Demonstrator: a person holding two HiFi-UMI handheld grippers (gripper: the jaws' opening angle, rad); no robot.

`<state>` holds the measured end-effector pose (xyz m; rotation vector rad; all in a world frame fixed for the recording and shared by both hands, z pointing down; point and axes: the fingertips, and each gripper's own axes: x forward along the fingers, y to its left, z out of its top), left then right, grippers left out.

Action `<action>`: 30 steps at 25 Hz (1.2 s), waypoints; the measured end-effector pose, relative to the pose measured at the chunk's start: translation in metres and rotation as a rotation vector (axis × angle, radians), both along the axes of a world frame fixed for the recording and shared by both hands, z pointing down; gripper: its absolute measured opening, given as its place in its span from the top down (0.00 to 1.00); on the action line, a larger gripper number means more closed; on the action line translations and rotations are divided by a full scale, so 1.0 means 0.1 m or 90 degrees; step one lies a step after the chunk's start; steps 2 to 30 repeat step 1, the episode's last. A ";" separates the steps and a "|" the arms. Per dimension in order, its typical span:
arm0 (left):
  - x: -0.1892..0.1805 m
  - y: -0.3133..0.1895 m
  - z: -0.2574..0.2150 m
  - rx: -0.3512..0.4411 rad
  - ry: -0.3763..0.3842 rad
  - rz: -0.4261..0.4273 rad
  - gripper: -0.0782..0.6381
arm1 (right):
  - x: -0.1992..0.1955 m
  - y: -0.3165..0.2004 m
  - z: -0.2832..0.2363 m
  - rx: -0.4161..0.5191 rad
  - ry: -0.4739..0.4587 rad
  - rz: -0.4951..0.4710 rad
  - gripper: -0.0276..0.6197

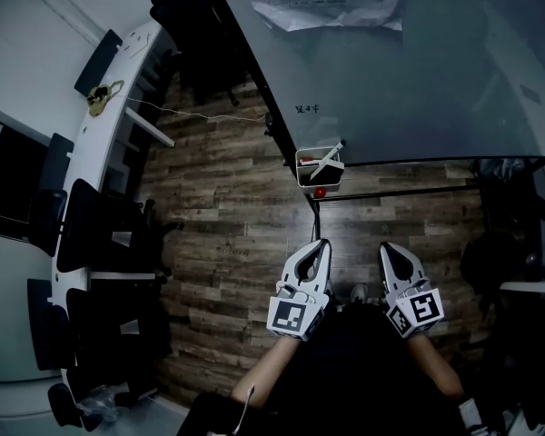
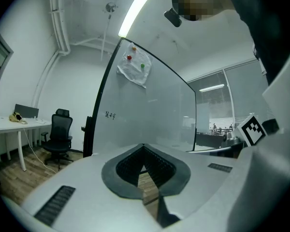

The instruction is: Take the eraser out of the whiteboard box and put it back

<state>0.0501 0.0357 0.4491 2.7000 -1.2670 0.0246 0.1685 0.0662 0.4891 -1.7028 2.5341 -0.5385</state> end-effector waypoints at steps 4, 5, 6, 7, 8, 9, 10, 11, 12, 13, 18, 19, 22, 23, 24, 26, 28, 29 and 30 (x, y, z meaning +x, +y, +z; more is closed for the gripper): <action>0.01 0.00 0.01 0.002 -0.003 0.002 0.88 | 0.00 0.00 0.00 0.000 -0.002 0.000 0.93; 0.01 0.00 0.01 0.002 -0.003 0.002 0.88 | 0.00 0.00 0.00 0.000 -0.002 0.000 0.93; 0.01 0.00 0.01 0.002 -0.003 0.002 0.88 | 0.00 0.00 0.00 0.000 -0.002 0.000 0.93; 0.01 0.00 0.01 0.002 -0.003 0.002 0.88 | 0.00 0.00 0.00 0.000 -0.002 0.000 0.93; 0.01 0.00 0.01 0.002 -0.003 0.002 0.88 | 0.00 0.00 0.00 0.000 -0.002 0.000 0.93; 0.01 0.00 0.01 0.002 -0.003 0.002 0.88 | 0.00 0.00 0.00 0.000 -0.002 0.000 0.93; 0.01 0.00 0.01 0.002 -0.003 0.002 0.88 | 0.00 0.00 0.00 0.000 -0.002 0.000 0.93; 0.01 0.00 0.01 0.002 -0.003 0.002 0.88 | 0.00 0.00 0.00 0.000 -0.002 0.000 0.93; 0.01 0.00 0.01 0.002 -0.003 0.002 0.88 | 0.00 0.00 0.00 0.000 -0.002 0.000 0.93; 0.01 0.00 0.01 0.002 -0.003 0.002 0.88 | 0.00 0.00 0.00 0.000 -0.002 0.000 0.93; 0.01 0.00 0.01 0.002 -0.003 0.002 0.88 | 0.00 0.00 0.00 0.000 -0.002 0.000 0.93; 0.01 0.00 0.01 0.002 -0.003 0.002 0.88 | 0.00 0.00 0.00 0.000 -0.002 0.000 0.93; 0.01 0.00 0.01 0.002 -0.003 0.002 0.88 | 0.00 0.00 0.00 0.000 -0.002 0.000 0.93; 0.01 0.00 0.01 0.002 -0.003 0.002 0.88 | 0.00 0.00 0.00 0.000 -0.002 0.000 0.93; 0.01 0.00 0.01 0.002 -0.003 0.002 0.88 | 0.00 0.00 0.00 0.000 -0.002 0.000 0.93; 0.01 0.00 0.01 0.002 -0.003 0.002 0.88 | 0.00 0.00 0.00 0.000 -0.002 0.000 0.93; 0.01 0.00 0.01 0.002 -0.003 0.002 0.88 | 0.00 0.00 0.00 0.000 -0.002 0.000 0.93; 0.01 0.00 0.01 0.002 -0.003 0.002 0.88 | 0.00 0.00 0.00 0.000 -0.002 0.000 0.93; 0.01 0.00 0.01 0.002 -0.003 0.002 0.88 | 0.00 0.00 0.00 0.000 -0.002 0.000 0.93</action>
